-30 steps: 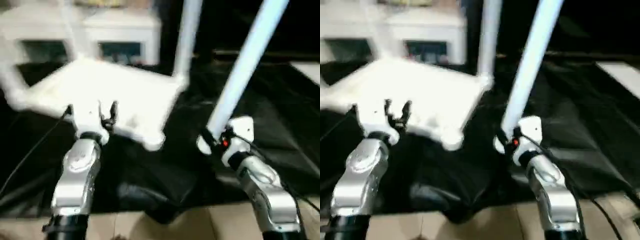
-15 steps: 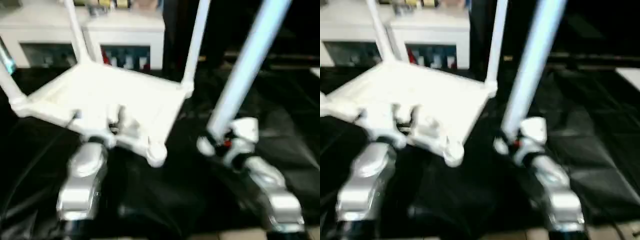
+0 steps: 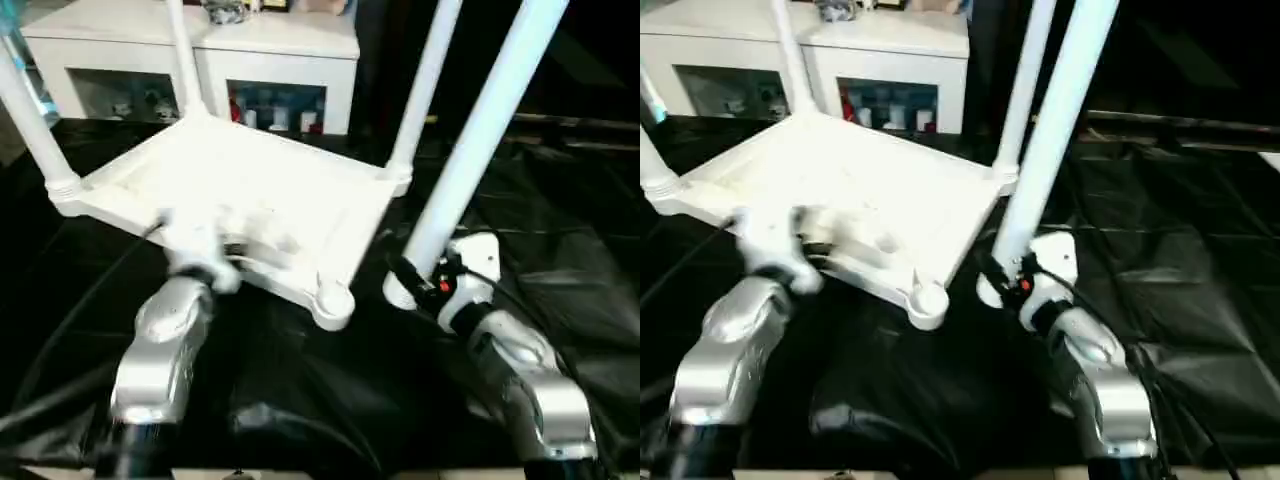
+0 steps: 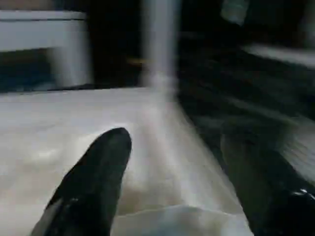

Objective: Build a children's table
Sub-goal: Move to table

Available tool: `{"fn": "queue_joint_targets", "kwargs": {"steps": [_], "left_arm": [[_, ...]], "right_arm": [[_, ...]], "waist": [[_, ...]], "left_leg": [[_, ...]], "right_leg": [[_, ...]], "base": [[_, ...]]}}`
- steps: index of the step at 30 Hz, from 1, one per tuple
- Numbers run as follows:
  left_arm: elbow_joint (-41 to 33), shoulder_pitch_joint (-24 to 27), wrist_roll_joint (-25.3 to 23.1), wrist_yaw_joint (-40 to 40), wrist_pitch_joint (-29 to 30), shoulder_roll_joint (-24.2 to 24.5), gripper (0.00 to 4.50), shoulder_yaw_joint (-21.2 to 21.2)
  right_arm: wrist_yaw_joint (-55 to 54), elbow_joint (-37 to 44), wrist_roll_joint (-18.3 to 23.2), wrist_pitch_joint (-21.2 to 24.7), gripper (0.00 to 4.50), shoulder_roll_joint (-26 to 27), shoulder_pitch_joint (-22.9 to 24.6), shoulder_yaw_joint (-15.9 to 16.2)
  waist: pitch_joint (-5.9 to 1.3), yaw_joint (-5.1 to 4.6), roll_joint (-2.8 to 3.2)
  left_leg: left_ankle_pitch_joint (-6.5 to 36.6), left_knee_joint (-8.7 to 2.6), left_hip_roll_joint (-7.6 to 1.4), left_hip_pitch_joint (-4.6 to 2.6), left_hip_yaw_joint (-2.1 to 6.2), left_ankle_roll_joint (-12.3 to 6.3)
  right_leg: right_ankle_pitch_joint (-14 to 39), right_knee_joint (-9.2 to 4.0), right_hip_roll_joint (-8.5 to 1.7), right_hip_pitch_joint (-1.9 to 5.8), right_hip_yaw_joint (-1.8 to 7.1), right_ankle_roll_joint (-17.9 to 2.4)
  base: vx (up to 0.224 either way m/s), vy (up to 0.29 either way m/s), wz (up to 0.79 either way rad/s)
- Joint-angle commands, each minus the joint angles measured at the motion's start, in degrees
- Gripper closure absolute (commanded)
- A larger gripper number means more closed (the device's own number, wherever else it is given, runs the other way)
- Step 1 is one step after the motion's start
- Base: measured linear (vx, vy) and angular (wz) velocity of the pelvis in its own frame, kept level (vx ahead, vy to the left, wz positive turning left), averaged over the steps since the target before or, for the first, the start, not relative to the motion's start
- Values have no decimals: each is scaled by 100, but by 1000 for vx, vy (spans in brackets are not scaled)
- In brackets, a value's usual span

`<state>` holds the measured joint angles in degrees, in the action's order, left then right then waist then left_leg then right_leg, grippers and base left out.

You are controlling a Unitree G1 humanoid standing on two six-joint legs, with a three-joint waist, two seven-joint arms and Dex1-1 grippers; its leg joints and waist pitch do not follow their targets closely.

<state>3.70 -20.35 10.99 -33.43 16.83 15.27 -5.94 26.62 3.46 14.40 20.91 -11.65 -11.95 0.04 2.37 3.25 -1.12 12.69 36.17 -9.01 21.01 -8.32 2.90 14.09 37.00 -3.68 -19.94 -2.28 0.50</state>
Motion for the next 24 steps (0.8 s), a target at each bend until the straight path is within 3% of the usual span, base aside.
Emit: {"fn": "queue_joint_targets", "kwargs": {"steps": [1,2,4,5,9,11,12,13,15,16,19,24], "left_arm": [[362,-242,-302,-706,-221,212,80,-324],[888,-665,-614,-1262,-579,450,74,-609],[1158,-882,-764,-1514,-762,557,70,-742],[1403,-1086,-866,-1759,-859,663,70,-876],[2262,-1812,-1254,-2584,-1135,1008,70,-1461],[2674,-2164,-1397,-2882,-1217,1110,70,-1683],[2867,-2294,-1464,-2950,-1321,1107,98,-1709],[3079,-2430,-1526,-3017,-1457,1098,98,-1733],[3489,-2647,-1640,-3157,-1699,1062,98,-1744],[3674,-2749,-1746,-3235,-1839,1082,134,-1808],[4224,-3049,-1981,-3428,-2120,1108,143,-2008],[4897,-3399,-2290,-3683,-2588,1119,187,-2322]], "right_arm": [[221,-167,79,28,259,-149,-116,-25],[508,-313,51,-21,259,-357,-221,28],[650,-380,34,-47,259,-462,-269,59],[788,-434,32,-57,259,-553,-312,84],[1329,-542,56,-123,259,-890,-418,198],[1512,-563,83,-156,259,-1020,-455,222],[1554,-579,95,-162,259,-1051,-470,217],[1593,-595,102,-176,259,-1085,-484,221],[1664,-647,96,-210,259,-1126,-517,231],[1702,-653,90,-223,259,-1148,-514,241],[1819,-664,81,-261,259,-1206,-494,267],[1929,-698,44,-304,259,-1252,-509,338]], "waist": [[-240,-3,35],[-236,-5,0],[-275,21,17],[-283,30,-1],[-353,51,33],[-395,60,20],[-394,62,30],[-381,61,21],[-379,73,13],[-379,81,17],[-349,94,12],[-344,124,15]], "left_leg": [[1341,-607,-360,-97,115,199],[1295,-605,-350,-88,102,173],[1118,-584,-329,-108,83,115],[836,-579,-356,-61,81,91],[317,-528,-361,-36,56,-86],[88,-481,-350,-44,34,-206],[0,-475,-357,-32,33,-246],[71,-468,-352,-26,16,-344],[168,-470,-367,-20,17,-368],[182,-473,-379,-23,18,-361],[428,-498,-401,-39,6,-313],[560,-513,-432,-61,-24,-207]], "right_leg": [[1222,-554,-481,88,283,-892],[1193,-566,-476,90,287,-901],[1163,-574,-472,92,300,-849],[728,-526,-488,126,292,-943],[-380,-391,-464,158,255,-1245],[-878,-341,-452,155,258,-1375],[-1064,-320,-456,152,255,-1433],[-1130,-338,-460,141,245,-1563],[-1011,-345,-483,158,243,-1635],[-994,-339,-490,156,241,-1660],[-603,-384,-496,136,242,-1653],[-432,-392,-509,116,243,-1665]], "base": [[0,0,0],[0,0,0],[0,0,0],[0,0,0],[0,0,0],[0,0,0],[0,0,0],[0,0,0],[0,0,0],[0,0,0],[0,0,0],[0,0,0]]}}
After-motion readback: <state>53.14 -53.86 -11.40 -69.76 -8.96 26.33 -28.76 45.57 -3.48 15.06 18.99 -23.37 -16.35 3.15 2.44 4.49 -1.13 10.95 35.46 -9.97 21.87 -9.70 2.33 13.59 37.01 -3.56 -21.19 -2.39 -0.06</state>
